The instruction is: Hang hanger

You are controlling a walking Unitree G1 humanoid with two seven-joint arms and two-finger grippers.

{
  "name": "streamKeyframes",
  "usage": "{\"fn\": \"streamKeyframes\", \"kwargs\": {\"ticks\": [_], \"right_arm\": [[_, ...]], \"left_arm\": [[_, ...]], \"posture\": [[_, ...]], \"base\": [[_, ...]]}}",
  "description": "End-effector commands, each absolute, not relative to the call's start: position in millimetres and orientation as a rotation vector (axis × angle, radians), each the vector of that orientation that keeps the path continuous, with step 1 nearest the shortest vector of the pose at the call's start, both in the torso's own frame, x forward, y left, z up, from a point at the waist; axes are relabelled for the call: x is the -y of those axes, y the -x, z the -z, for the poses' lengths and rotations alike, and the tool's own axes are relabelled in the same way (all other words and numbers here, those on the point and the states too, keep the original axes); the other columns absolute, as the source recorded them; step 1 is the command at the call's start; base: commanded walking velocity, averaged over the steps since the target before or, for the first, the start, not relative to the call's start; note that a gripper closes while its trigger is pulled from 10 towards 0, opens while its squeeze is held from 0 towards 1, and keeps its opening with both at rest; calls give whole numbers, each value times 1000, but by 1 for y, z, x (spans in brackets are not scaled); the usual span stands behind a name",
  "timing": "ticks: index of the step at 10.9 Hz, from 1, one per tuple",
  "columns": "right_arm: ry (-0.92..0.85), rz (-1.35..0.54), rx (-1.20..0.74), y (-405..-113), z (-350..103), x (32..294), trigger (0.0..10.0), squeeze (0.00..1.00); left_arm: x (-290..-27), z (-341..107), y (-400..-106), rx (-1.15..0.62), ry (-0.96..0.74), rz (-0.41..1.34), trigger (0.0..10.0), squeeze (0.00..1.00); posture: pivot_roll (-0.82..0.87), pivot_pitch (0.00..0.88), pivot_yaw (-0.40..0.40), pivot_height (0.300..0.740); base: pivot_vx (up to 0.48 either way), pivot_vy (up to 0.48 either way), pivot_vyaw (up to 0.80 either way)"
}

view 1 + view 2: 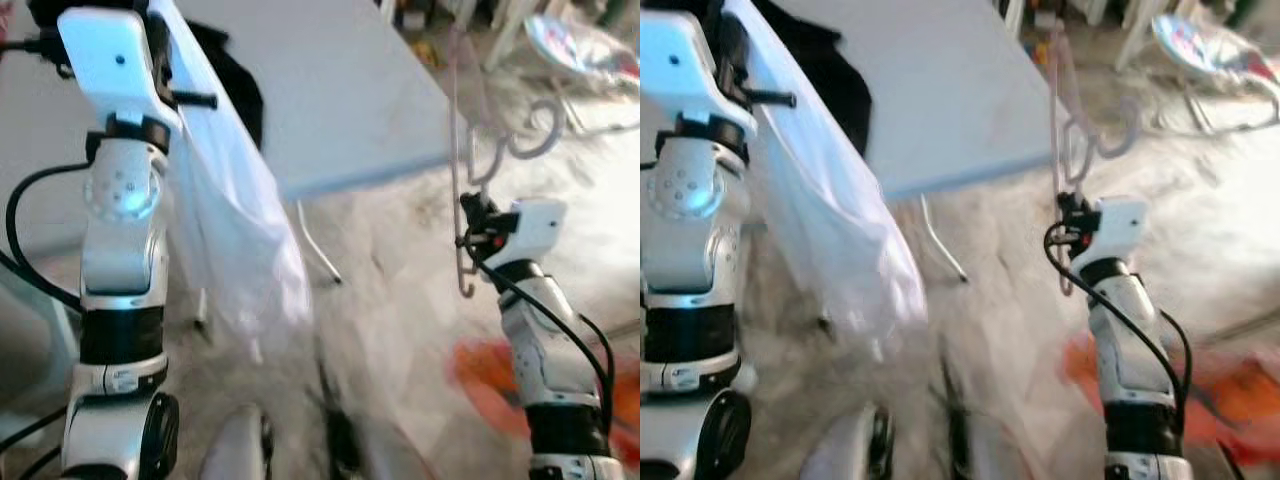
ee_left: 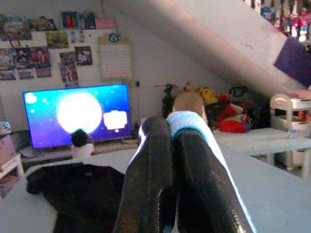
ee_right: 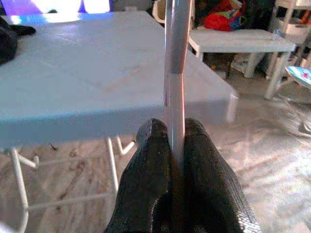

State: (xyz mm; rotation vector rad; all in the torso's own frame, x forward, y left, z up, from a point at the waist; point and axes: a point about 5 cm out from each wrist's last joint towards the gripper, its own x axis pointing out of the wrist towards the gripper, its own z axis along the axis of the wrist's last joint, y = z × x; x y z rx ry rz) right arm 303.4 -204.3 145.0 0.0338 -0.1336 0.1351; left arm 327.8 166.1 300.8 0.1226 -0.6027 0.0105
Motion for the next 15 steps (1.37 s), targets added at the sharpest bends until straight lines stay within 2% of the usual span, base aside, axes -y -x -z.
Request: {"fn": "streamKeyframes", "kwargs": {"ticks": [1,2,4,8,11,13,15], "right_arm": [[-39,-155,147,-303,-147,198,10000,0],[-30,-162,150,-302,-147,197,10000,0],[-30,-169,156,-302,-148,196,10000,0],[-40,-179,152,-301,-146,194,10000,0],[-51,-196,148,-302,-143,186,10000,0],[-48,-207,156,-305,-147,185,10000,0],[-44,-155,146,-299,-143,199,10000,0]], "left_arm": [[-171,-311,-322,664,-118,-35,10000,0],[-171,-312,-323,664,-115,-42,10000,0],[-172,-310,-323,661,-121,-48,10000,0],[-173,-315,-323,685,-123,-88,10000,0],[-178,-342,-340,786,-260,-80,10000,0],[-214,-399,-365,849,-467,-185,10000,0],[-254,-460,-356,881,-629,-392,10000,0]], "posture": [[-11,224,-30,740],[-11,224,-31,740],[-9,223,-32,740],[-6,220,-33,740],[11,198,-43,740],[1,199,-45,740],[-15,213,-35,740]], "base": [[465,0,0],[450,0,0],[448,0,772],[446,0,0],[441,0,0],[442,0,0],[441,0,0]]}}
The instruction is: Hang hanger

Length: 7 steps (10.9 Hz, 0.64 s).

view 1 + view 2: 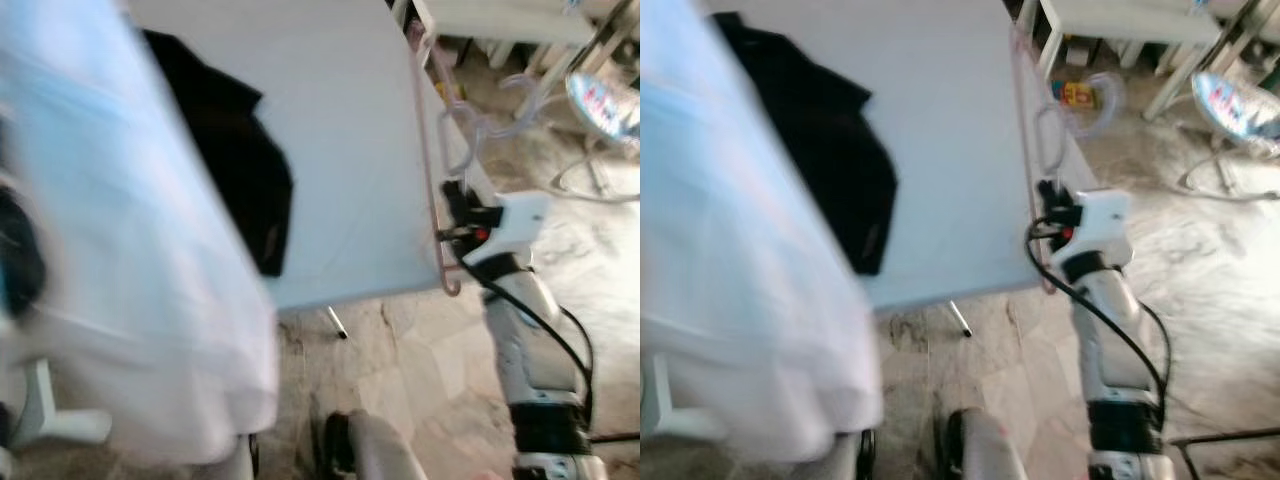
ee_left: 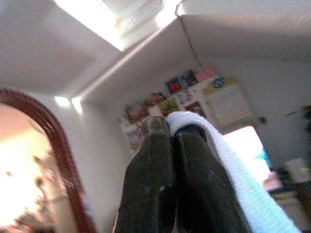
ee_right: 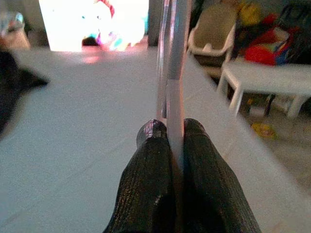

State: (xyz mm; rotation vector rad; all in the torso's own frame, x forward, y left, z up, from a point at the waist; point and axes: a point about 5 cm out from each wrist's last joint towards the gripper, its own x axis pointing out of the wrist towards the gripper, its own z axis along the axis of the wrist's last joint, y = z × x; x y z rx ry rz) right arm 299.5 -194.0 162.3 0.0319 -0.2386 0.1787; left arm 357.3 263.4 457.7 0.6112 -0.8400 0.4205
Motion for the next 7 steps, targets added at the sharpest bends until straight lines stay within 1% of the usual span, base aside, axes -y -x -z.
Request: {"fn": "streamKeyframes", "kwargs": {"ticks": [1,2,3,4,6,7], "right_arm": [[-46,-158,146,-296,-142,198,10000,0],[-47,-164,145,-295,-142,194,10000,0],[-46,-168,147,-296,-144,192,10000,0],[-44,-170,150,-297,-146,193,10000,0],[-32,-174,148,-296,-148,196,10000,0],[-30,-172,145,-296,-148,198,10000,0]], "left_arm": [[-258,-471,-353,889,-658,-432,10000,0],[-251,-467,-360,862,-699,-400,10000,0],[-233,-431,-382,754,-706,-258,10000,0],[-222,-402,-393,685,-731,-183,10000,0],[-211,-347,-408,523,-678,-84,10000,0],[-209,-317,-414,413,-592,-64,10000,0]], "posture": [[-25,212,-32,740],[-31,213,-32,740],[-38,214,-37,740],[-44,216,-40,740],[-55,219,-48,740],[-54,219,-50,740]], "base": [[439,0,0],[0,0,0],[0,0,0],[0,0,0],[0,0,0],[0,0,0]]}}
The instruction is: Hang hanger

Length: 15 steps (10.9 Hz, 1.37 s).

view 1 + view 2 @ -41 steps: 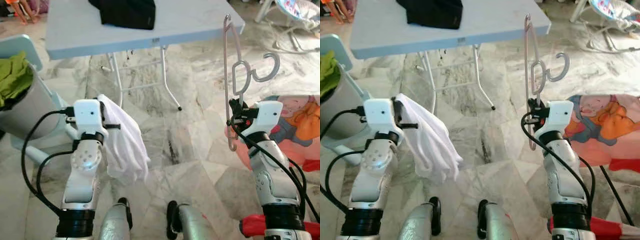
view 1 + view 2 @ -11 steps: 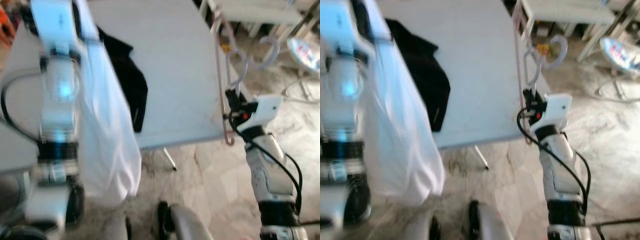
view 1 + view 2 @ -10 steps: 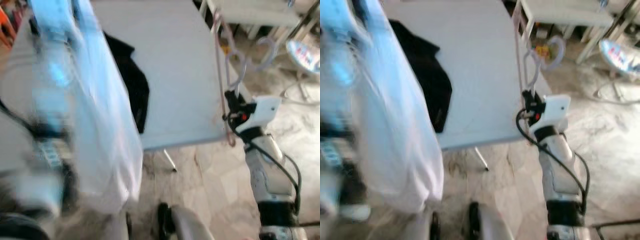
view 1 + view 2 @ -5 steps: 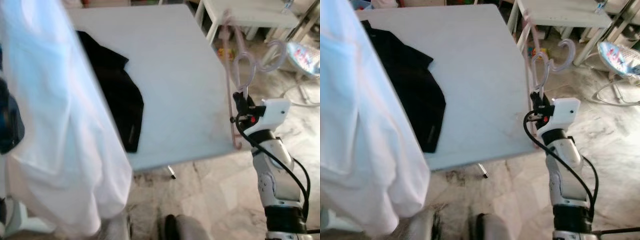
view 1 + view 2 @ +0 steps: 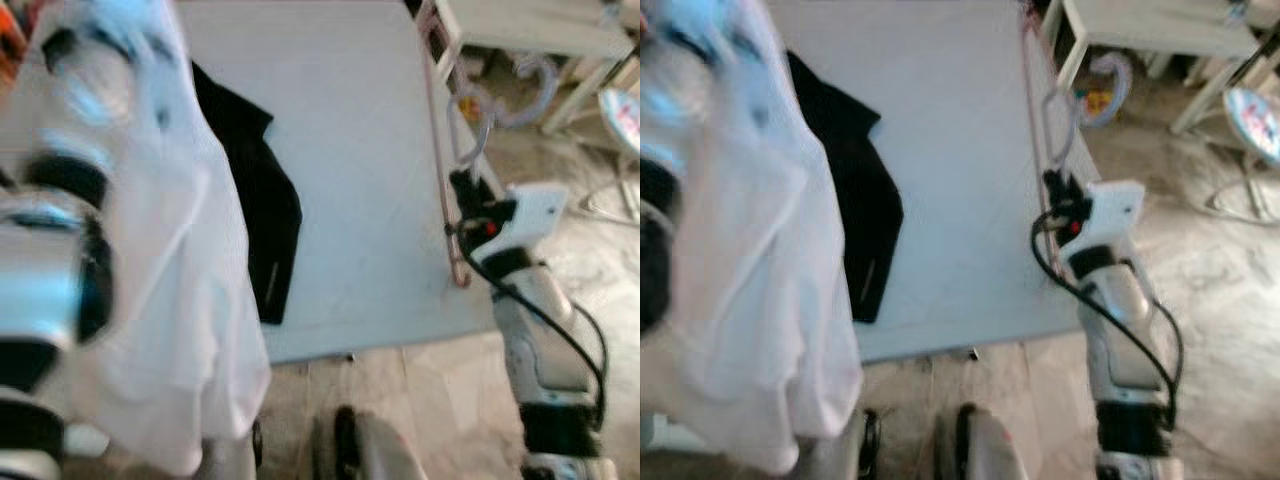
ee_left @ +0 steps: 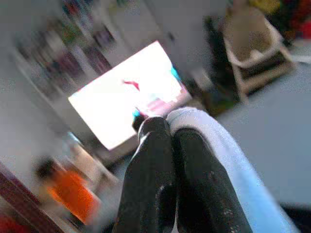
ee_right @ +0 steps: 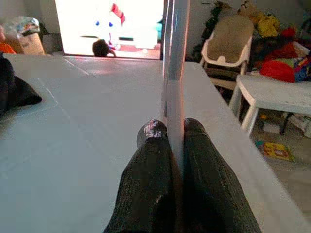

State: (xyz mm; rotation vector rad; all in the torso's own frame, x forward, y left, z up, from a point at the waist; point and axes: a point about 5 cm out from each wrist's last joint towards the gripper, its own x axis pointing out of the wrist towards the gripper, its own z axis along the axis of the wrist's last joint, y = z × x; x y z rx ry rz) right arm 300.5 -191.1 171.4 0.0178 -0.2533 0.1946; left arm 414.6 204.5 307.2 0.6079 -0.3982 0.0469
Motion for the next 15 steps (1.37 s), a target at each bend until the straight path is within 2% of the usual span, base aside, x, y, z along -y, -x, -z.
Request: {"fn": "streamKeyframes", "kwargs": {"ticks": [1,2,3,4,7,8,9,12,14,15], "right_arm": [[-29,-171,144,-297,-148,198,10000,0],[-29,-171,144,-297,-148,198,10000,0],[-32,-176,142,-297,-148,195,10000,0],[-34,-184,139,-298,-148,193,10000,0],[-40,-196,133,-300,-146,190,10000,0],[-44,-202,133,-302,-145,187,10000,0],[-49,-207,135,-304,-145,185,10000,0],[-60,-223,134,-305,-144,180,10000,0],[-64,-234,129,-308,-141,176,10000,0],[-72,-247,127,-311,-141,172,10000,0]], "left_arm": [[-210,-300,-415,353,-500,-57,10000,0],[-211,-289,-416,304,-476,-66,10000,1000],[-215,-253,-416,166,-391,-74,10000,1000],[-219,-238,-414,89,-401,-79,10000,1000],[-229,-232,-410,76,-519,-74,10000,1000],[-232,-225,-408,43,-492,-61,10000,1000],[-234,-221,-406,34,-383,-62,10000,1000],[-227,-238,-387,250,-297,-123,10000,1000],[-217,-228,-361,297,-144,-179,10000,1000],[-212,-214,-336,324,-106,-209,10000,1000]], "posture": [[-56,220,-51,740],[-56,220,-52,740],[-51,219,-56,740],[-46,219,-58,740],[-20,213,-58,740],[-6,209,-54,740],[-2,206,-53,740],[16,201,-62,740],[37,194,-64,740],[75,192,-65,740]], "base": [[0,0,0],[0,0,0],[0,0,0],[0,0,0],[0,0,0],[0,0,0],[0,0,0],[0,0,0],[0,0,0],[0,0,0]]}}
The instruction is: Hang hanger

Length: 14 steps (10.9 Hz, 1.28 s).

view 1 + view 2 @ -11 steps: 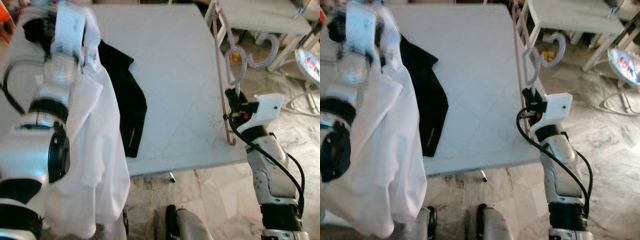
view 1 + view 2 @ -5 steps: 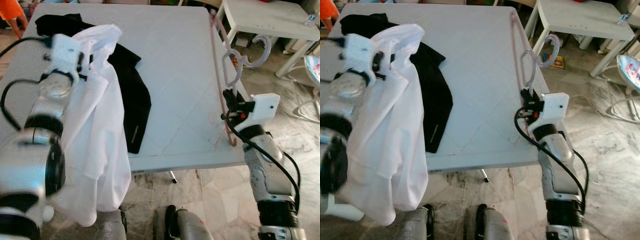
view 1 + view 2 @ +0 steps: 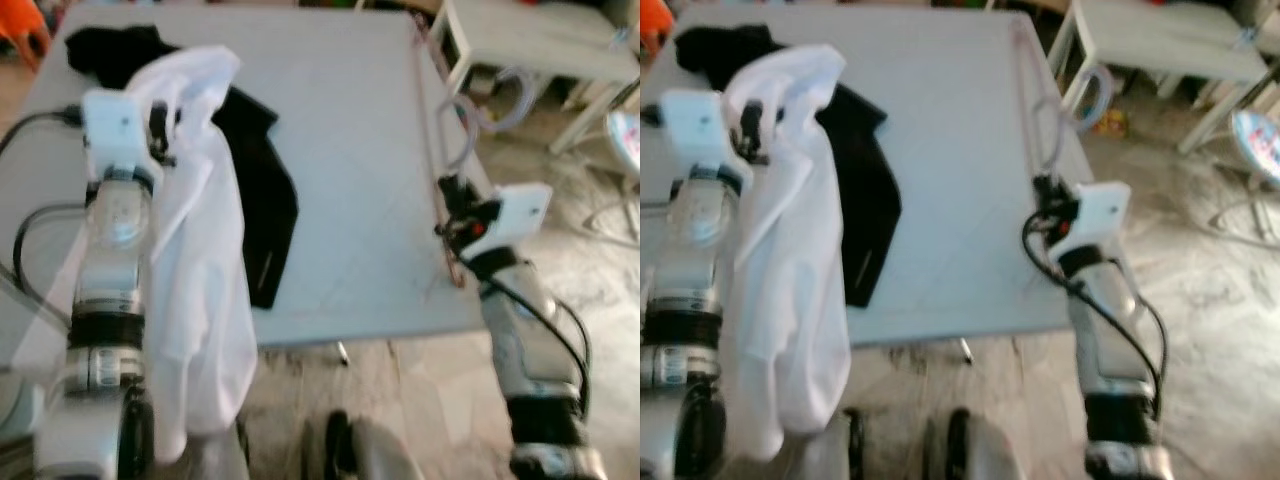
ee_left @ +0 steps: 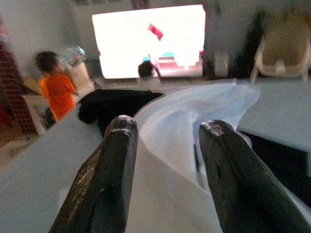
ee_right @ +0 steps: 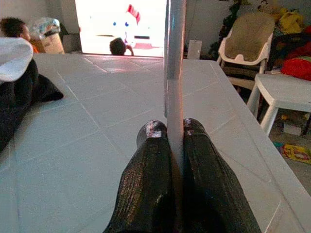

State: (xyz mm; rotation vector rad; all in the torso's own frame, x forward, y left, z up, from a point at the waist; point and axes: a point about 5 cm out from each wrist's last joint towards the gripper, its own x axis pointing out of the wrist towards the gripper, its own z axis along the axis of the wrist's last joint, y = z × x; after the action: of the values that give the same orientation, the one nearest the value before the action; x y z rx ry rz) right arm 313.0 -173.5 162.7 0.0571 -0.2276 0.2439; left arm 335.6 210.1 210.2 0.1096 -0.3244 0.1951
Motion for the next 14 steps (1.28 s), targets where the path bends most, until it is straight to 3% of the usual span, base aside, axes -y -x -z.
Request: {"fn": "streamKeyframes", "kwargs": {"ticks": [1,2,7,14], "right_arm": [[-80,-260,125,-315,-139,167,10000,0],[-88,-280,120,-317,-137,161,10000,0],[-101,-319,115,-319,-131,147,10000,0],[-104,-303,108,-314,-122,149,10000,0]], "left_arm": [[-208,-203,-316,325,-93,-225,10000,1000],[-202,-196,-299,306,-69,-231,10000,1000],[-177,-195,-274,131,144,-170,10000,1000],[-195,-161,-241,-215,219,-270,10000,1000]], "posture": [[95,195,-66,740],[107,193,-66,740],[145,192,-41,740],[146,212,-17,740]], "base": [[0,0,0],[0,0,0],[0,0,0],[0,0,0]]}}
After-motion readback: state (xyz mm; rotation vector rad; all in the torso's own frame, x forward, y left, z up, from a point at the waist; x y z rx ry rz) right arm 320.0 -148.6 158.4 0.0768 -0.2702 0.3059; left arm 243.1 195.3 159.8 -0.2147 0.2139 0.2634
